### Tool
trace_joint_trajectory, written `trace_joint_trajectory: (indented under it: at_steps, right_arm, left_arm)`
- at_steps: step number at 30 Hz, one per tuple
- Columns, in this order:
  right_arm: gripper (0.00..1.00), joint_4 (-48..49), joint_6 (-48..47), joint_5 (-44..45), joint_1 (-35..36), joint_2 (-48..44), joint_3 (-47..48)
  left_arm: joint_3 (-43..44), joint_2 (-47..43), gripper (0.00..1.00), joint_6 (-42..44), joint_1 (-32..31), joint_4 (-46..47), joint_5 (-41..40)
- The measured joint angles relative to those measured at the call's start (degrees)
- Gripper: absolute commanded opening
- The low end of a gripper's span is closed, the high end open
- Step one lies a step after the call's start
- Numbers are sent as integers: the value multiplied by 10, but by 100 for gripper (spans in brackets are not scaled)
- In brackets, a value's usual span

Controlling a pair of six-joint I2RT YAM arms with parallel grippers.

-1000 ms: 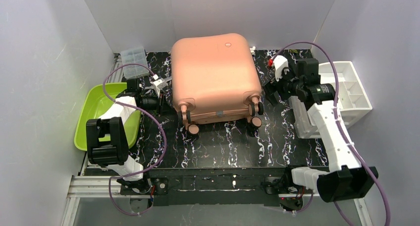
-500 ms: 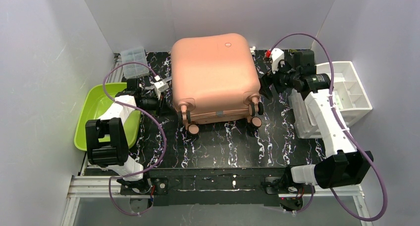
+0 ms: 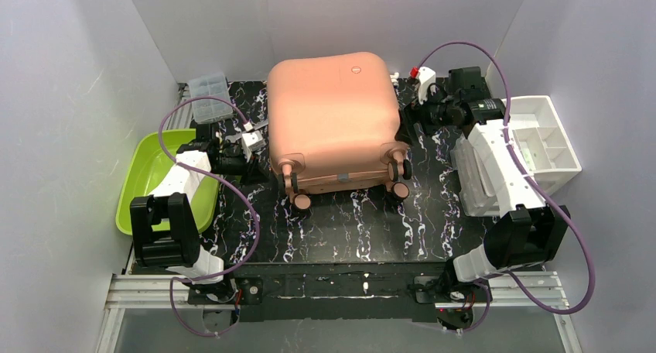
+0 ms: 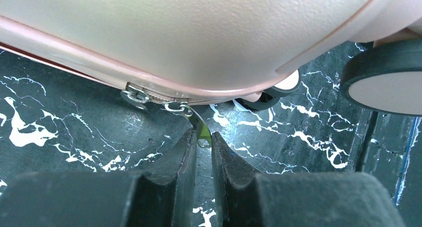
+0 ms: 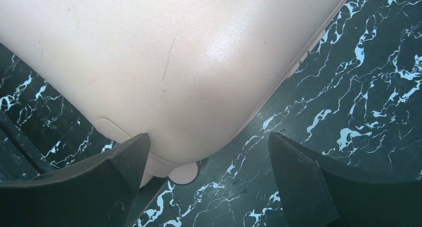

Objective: Open, take out, and arrange the luggage
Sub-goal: Grab the zipper of the luggage.

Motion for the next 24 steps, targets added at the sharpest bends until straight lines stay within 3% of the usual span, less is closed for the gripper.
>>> trace_joint_trajectory:
  at_steps: [7, 12, 13, 14, 15, 16, 17, 24]
  right_arm:
    - [98, -6, 20, -33, -1, 33, 26]
    - [99, 39, 34, -66, 0, 42, 14]
    - [98, 50, 36, -70, 0, 40, 7]
    - [98, 61, 36, -72, 0, 36, 0]
    - [98, 70, 38, -74, 0, 33, -6]
    - [99, 83, 38, -75, 0, 28, -16]
    - [98, 94, 39, -74, 0, 20, -26]
    - [98, 117, 38, -68, 2, 2, -47]
  left_arm:
    - [3, 3, 0, 84, 0, -28, 0]
    - [10, 3, 0, 162, 13, -134, -2]
    - [10, -3, 4, 171, 17, -143, 0]
    - [10, -10, 16, 176, 20, -151, 2]
    - [11, -19, 31, 171, 22, -153, 2]
    - [14, -22, 54, 155, 23, -147, 3]
    - [14, -22, 63, 134, 24, -127, 3]
    - [9, -17, 65, 71, 24, -28, 19]
